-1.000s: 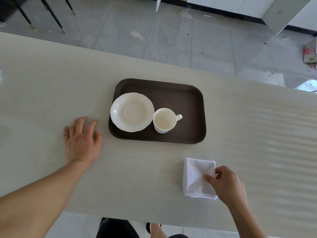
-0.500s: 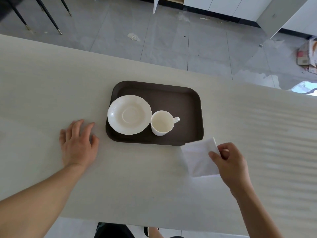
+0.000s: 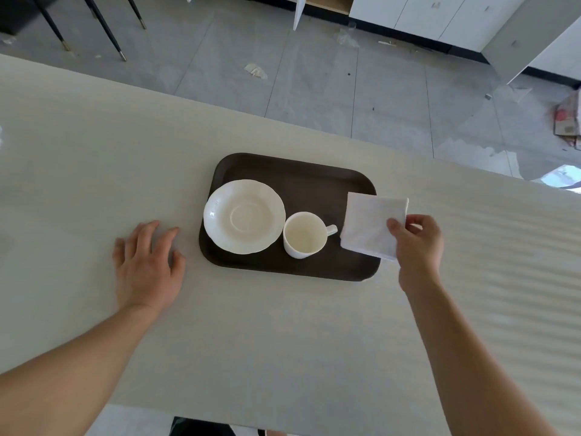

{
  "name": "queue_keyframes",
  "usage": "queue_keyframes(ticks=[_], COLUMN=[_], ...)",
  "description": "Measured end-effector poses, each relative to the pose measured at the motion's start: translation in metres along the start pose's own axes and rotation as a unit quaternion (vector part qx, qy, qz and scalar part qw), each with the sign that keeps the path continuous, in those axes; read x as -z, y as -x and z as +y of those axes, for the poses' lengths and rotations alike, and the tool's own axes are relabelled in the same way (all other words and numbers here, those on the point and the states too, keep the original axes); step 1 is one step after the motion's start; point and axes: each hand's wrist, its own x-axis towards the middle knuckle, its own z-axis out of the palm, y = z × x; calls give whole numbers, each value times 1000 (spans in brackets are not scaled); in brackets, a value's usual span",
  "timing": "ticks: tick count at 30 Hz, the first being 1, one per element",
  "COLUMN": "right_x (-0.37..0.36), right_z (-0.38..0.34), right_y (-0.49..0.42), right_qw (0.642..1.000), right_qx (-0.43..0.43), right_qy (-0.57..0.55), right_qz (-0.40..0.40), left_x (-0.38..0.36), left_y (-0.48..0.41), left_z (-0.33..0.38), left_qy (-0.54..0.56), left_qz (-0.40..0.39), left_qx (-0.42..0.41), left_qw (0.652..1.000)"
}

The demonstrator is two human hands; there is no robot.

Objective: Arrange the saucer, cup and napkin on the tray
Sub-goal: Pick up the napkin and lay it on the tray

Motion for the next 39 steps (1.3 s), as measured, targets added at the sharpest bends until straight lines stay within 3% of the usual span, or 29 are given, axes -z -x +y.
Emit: queue_keyframes(ticks=[4,10,15,20,24,39], right_x=[-23,-36,-31,-18,-10,-9], right_z=[12,24,24,23,24,7], right_y=[-5,1,7,11,19,22], right_qw=[984,977,993,990,981,950], right_qx=[-127,-163,-109,-82,-39,115], right_qy=[-123,-138,-4,60,162,272], right_qz=[-1,-8,-42,-99,-98,-102], left_x=[0,3,4,5,6,6], left_y=[-1,0,0,1,0,1], left_z=[0,2,3,3,4,4], left_qy=[-2,2,2,5,4,10], left_qz=[0,-6,-7,-7,-12,-4], left_qx=[-1,2,1,2,2,1], left_qw=[1000,1000,1000,1000,1000,1000])
